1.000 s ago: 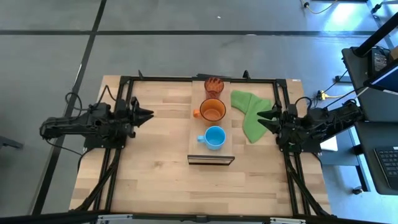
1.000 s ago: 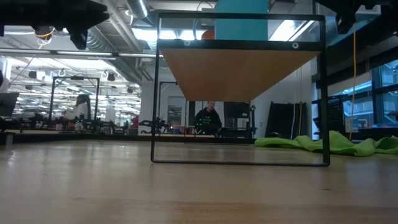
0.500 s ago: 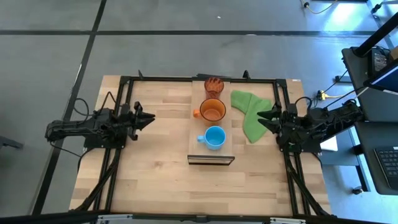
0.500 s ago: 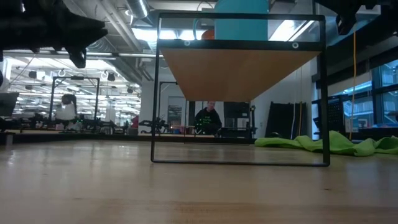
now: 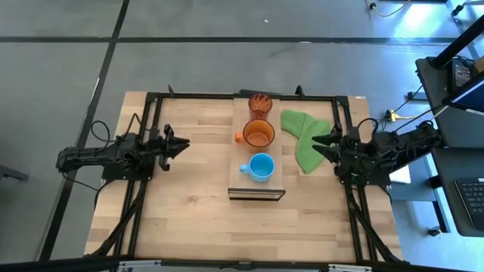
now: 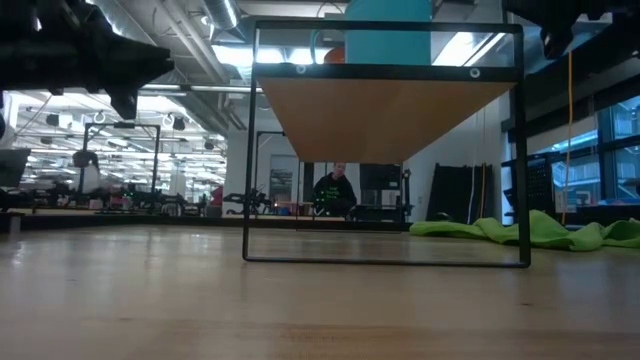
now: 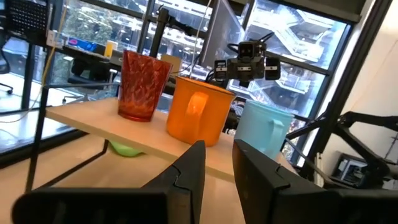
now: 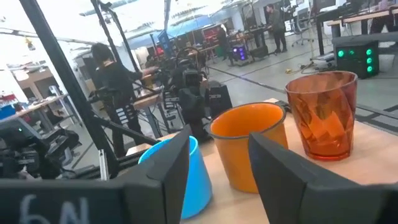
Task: Stack small to large cups/mugs on shelf
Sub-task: Return to Home Position
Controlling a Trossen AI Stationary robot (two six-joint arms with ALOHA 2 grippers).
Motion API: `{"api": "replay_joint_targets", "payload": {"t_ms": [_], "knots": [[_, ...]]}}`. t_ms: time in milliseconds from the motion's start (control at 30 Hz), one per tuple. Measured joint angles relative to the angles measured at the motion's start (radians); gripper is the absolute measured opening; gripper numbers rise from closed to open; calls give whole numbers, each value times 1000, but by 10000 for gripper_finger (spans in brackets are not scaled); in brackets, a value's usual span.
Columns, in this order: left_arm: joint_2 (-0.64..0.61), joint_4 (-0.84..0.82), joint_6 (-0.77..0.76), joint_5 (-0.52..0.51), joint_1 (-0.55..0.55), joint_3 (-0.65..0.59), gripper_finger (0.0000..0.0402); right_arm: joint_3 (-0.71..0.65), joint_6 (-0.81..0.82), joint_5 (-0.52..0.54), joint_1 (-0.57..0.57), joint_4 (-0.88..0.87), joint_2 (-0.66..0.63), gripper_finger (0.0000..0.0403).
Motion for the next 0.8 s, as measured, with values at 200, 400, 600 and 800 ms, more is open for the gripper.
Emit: {"api": "replay_joint_targets", "payload": {"t_ms": [200,400,600,800], "knots": [[0,-31,24,-35,0,0,76,0,-108,1,0,0,0,165],[0,-99,-4,-32,0,0,76,0,-113,9,0,-9,0,165],[0,-109,-17,-31,0,0,76,0,-29,26,0,-80,-7,165],[0,-101,-6,-58,0,5,76,0,-33,28,0,-189,-123,165]]}}
